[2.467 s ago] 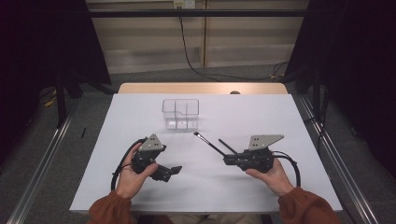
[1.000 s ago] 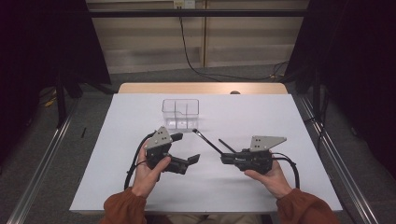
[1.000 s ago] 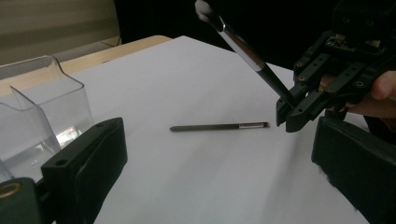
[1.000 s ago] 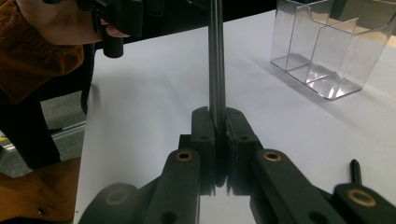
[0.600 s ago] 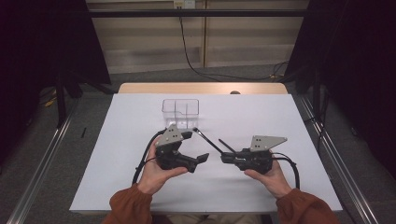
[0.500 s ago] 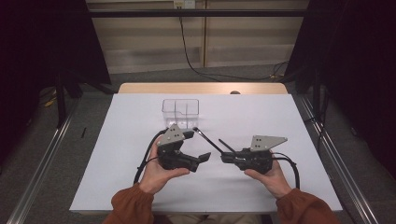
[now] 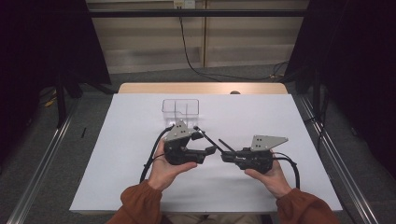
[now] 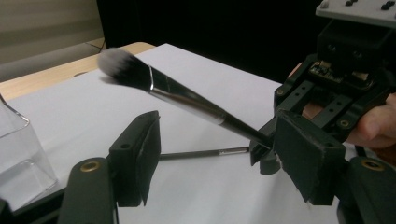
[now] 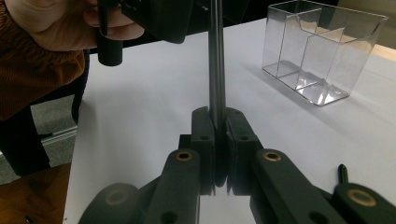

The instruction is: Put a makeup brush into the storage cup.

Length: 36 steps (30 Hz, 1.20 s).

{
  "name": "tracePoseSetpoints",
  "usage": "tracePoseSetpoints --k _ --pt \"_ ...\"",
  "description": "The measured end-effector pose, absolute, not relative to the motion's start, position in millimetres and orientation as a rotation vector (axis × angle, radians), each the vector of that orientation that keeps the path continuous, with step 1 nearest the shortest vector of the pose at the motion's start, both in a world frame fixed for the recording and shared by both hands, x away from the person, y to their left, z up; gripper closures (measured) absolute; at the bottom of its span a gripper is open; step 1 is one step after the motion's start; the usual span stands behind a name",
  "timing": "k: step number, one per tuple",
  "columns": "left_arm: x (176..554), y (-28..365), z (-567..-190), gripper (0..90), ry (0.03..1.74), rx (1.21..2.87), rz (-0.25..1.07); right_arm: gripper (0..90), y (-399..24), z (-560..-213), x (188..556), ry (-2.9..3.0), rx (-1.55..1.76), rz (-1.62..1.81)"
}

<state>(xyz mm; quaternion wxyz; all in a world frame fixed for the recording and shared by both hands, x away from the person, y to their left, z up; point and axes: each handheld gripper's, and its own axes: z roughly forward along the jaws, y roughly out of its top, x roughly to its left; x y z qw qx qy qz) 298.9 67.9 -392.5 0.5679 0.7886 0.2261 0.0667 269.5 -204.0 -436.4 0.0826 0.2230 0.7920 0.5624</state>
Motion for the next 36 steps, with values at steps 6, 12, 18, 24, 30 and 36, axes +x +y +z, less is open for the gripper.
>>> tracePoseSetpoints --k 6,12,18,24,30,36 --pt "300.5 69.0 -391.5 47.5 0.567 1.815 0.148 83.9 -204.3 -436.8 269.5 2.365 0.667 1.683" --pt "301.8 67.3 -391.1 58.6 0.561 1.802 0.122 83.9 -204.6 -437.4 269.9 2.366 0.670 1.676" --pt "301.4 69.6 -390.4 62.9 0.554 1.785 0.097 83.9 -203.6 -439.1 269.5 2.373 0.658 1.679" --pt "301.5 71.9 -389.7 67.8 0.552 1.758 0.056 83.9 -202.1 -439.9 268.7 2.380 0.643 1.675" --pt "302.8 74.5 -389.0 73.7 0.555 1.740 0.022 83.9 -200.5 -441.9 268.6 2.399 0.631 1.662" --pt "301.6 73.5 -387.7 77.8 0.552 1.729 -0.019 83.8 -198.0 -443.7 268.3 2.413 0.624 1.655"
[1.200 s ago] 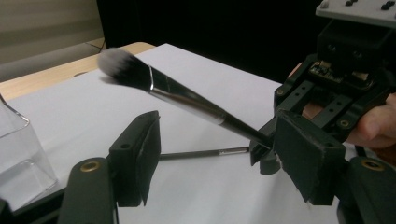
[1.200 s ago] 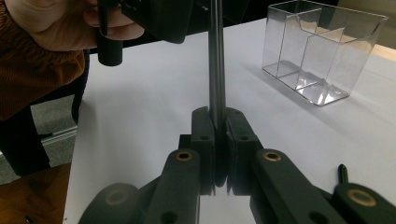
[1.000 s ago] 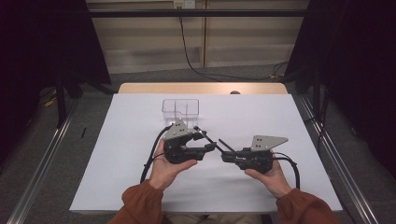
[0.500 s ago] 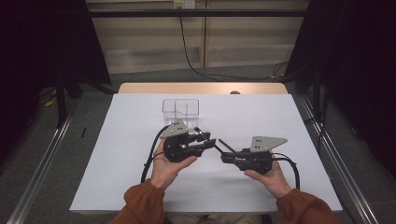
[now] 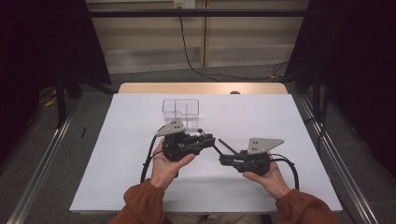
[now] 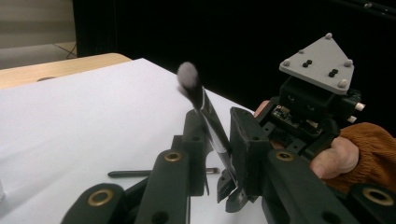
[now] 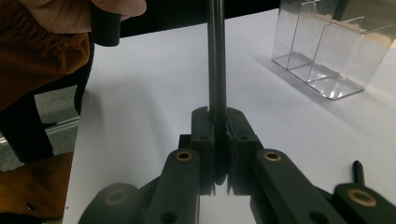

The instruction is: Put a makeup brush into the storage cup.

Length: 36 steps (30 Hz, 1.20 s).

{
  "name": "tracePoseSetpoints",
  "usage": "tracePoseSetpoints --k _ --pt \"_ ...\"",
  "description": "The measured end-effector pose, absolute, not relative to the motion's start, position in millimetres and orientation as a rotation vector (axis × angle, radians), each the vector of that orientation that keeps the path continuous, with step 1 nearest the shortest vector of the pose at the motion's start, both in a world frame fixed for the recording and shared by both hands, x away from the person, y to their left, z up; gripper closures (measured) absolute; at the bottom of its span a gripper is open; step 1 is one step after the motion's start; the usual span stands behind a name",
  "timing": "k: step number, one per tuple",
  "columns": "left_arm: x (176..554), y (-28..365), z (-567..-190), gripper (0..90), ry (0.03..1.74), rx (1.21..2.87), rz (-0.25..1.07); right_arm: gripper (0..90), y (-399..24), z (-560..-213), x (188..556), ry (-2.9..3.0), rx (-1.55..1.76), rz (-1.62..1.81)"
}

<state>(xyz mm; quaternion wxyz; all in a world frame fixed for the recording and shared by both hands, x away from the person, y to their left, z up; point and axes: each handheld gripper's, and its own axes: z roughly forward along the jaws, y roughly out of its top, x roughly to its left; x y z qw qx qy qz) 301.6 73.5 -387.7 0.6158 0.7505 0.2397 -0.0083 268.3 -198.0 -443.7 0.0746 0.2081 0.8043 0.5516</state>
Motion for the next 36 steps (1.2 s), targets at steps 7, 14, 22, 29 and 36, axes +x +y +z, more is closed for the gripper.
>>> tracePoseSetpoints --k 7,14,22,29,36 --pt "298.6 72.9 -383.3 82.2 0.540 1.709 -0.066 82.9 -196.1 -443.0 267.0 2.403 0.623 1.665" --pt "295.4 68.9 -381.5 83.9 0.518 1.715 -0.066 81.9 -196.1 -443.4 267.8 2.413 0.634 1.661" --pt "293.4 66.9 -379.3 84.0 0.511 1.723 -0.046 78.3 -197.1 -441.8 267.9 2.383 0.643 1.700" --pt "293.8 66.6 -380.0 84.0 0.511 1.740 -0.037 69.5 -197.1 -441.4 268.2 2.378 0.662 1.707" --pt "294.5 67.9 -380.5 84.0 0.518 1.755 -0.024 49.3 -199.0 -440.2 268.7 2.347 0.702 1.702"
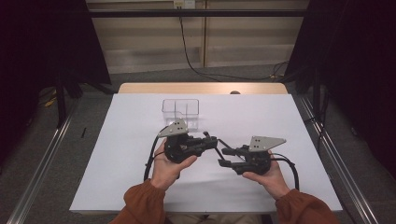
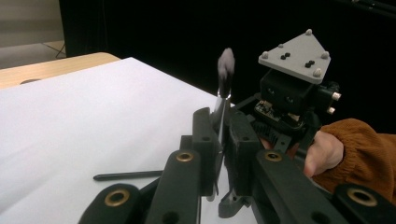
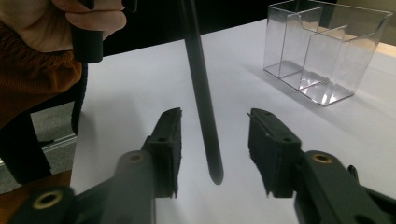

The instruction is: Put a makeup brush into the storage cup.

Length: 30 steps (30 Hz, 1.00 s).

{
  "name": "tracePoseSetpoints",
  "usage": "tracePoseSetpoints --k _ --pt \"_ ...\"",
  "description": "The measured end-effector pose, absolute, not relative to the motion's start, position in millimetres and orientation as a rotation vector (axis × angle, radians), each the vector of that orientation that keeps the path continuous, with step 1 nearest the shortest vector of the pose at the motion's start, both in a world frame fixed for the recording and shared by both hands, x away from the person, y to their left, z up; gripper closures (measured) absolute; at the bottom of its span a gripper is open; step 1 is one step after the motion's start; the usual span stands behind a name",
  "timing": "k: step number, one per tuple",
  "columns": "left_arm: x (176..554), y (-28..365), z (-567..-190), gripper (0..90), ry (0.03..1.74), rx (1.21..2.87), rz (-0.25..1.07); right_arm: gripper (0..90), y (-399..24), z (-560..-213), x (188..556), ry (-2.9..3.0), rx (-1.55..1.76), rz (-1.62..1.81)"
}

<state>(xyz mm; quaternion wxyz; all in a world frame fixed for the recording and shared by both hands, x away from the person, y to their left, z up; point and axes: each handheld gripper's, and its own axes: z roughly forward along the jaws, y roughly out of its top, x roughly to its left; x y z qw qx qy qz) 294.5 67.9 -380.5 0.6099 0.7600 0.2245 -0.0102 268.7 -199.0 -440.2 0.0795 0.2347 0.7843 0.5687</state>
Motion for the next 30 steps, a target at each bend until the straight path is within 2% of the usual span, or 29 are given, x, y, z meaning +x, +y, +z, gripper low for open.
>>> tracePoseSetpoints --k 2,19,22,30 --pt "294.8 68.2 -380.7 84.0 0.517 1.760 -0.021 42.8 -199.4 -440.0 269.3 2.341 0.716 1.708" --pt "296.2 70.3 -380.5 83.9 0.529 1.790 0.003 5.8 -201.8 -436.4 270.0 2.282 0.789 1.725" --pt "296.3 70.8 -380.5 83.9 0.532 1.797 0.009 2.9 -203.0 -436.2 270.1 2.266 0.803 1.712" --pt "298.8 76.1 -378.8 83.9 0.538 1.824 0.015 2.6 -205.4 -435.7 268.9 2.237 0.815 1.695"
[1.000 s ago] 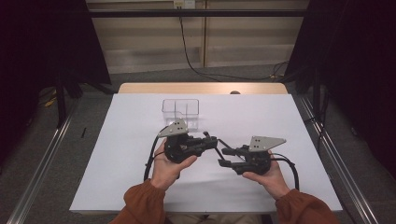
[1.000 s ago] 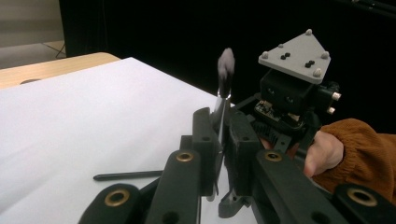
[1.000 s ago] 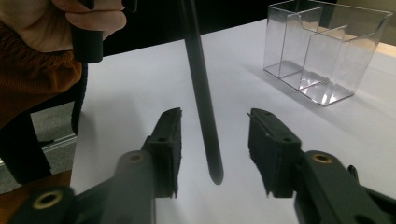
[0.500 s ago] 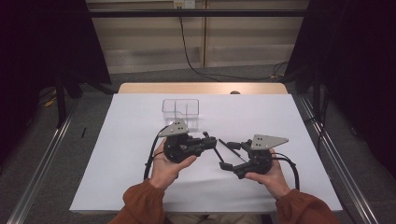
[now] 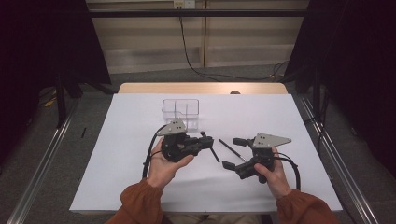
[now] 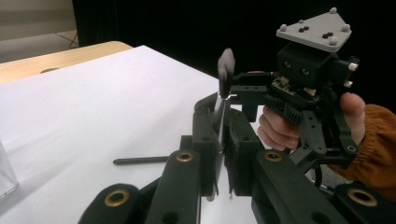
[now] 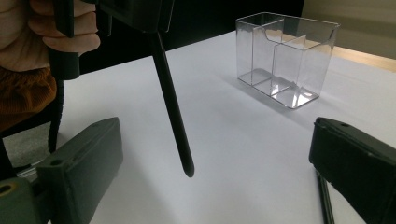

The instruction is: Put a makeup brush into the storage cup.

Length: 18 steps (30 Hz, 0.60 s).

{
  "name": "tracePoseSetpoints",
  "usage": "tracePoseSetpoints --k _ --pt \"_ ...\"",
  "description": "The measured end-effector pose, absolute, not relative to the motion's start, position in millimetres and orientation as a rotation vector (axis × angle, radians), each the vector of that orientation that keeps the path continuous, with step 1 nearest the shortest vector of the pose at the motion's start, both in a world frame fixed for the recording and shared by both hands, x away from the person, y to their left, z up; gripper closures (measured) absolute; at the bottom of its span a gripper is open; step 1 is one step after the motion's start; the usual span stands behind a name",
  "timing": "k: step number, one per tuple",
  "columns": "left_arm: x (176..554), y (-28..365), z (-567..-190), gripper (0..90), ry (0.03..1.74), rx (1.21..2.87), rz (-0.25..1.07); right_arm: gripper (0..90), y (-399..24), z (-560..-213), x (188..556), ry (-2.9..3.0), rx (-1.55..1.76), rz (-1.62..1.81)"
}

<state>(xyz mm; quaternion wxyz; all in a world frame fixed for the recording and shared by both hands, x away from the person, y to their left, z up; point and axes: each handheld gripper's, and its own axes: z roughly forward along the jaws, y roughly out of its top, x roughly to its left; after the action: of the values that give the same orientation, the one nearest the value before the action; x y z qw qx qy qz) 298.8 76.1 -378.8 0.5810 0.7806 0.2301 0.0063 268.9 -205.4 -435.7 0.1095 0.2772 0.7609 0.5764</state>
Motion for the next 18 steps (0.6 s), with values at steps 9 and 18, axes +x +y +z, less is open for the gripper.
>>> tracePoseSetpoints --k 9,18 --pt "302.8 92.0 -369.2 83.9 0.550 1.839 0.051 2.9 -216.6 -430.1 269.4 2.179 0.858 1.692" --pt "307.4 107.1 -369.8 83.9 0.593 1.853 0.077 1.2 -220.2 -432.9 265.1 2.116 0.891 1.620"
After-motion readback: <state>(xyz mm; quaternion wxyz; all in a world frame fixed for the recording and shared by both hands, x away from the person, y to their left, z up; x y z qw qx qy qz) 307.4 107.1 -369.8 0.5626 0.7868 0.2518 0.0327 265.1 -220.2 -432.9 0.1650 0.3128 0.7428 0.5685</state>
